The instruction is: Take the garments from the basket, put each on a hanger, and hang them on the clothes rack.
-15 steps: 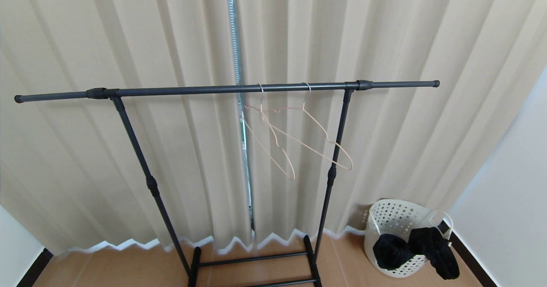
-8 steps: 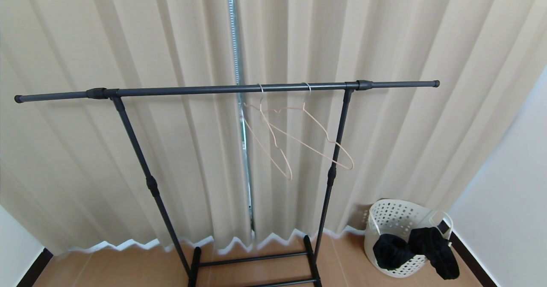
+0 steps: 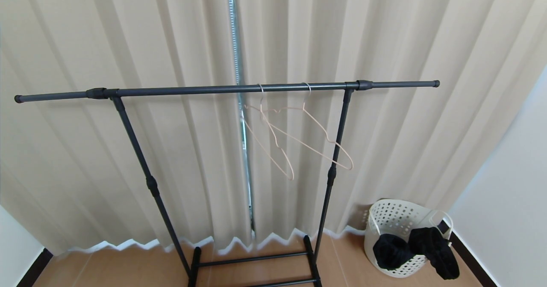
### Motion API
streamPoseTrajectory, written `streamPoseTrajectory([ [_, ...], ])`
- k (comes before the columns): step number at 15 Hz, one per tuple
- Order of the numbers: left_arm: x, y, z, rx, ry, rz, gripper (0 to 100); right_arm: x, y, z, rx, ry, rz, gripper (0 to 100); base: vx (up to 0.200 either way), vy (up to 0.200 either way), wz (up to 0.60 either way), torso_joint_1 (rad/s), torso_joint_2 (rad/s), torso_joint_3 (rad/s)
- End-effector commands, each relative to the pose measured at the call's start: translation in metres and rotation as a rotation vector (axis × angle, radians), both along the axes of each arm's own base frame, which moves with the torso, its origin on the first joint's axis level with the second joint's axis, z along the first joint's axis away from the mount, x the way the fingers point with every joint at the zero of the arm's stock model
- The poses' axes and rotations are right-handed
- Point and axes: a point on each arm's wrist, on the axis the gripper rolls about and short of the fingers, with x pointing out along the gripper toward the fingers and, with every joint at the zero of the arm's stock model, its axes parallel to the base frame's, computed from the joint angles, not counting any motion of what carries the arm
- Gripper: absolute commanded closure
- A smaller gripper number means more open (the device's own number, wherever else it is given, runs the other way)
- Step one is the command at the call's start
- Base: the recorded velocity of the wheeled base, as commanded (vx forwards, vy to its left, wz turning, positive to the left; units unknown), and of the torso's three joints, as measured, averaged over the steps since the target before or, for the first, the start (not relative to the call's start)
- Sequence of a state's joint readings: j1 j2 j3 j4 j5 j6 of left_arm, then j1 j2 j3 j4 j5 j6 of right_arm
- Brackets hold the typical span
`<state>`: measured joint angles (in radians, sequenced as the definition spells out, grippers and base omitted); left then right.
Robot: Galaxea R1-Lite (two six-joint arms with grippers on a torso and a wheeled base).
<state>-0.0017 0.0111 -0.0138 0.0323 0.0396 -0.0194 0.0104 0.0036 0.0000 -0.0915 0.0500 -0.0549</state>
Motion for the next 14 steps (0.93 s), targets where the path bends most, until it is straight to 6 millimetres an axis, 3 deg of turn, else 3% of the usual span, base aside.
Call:
streamPoseTrajectory([
  [1,0.0001,0.0,0.0,-0.001,0.001,0.0,0,0.0,0.0,-0.0001,0.0,0.0,0.001,0,0.0,0.0,0.0,0.0,0.0,0.0],
  [14,0.0001,-0.0001,-0.0001,0.002,0.003,-0.006,0,0.0001,-0.0001,-0.0005,0.006,0.007,-0.002,0,0.0,0.0,0.0,0.0,0.0,0.0],
])
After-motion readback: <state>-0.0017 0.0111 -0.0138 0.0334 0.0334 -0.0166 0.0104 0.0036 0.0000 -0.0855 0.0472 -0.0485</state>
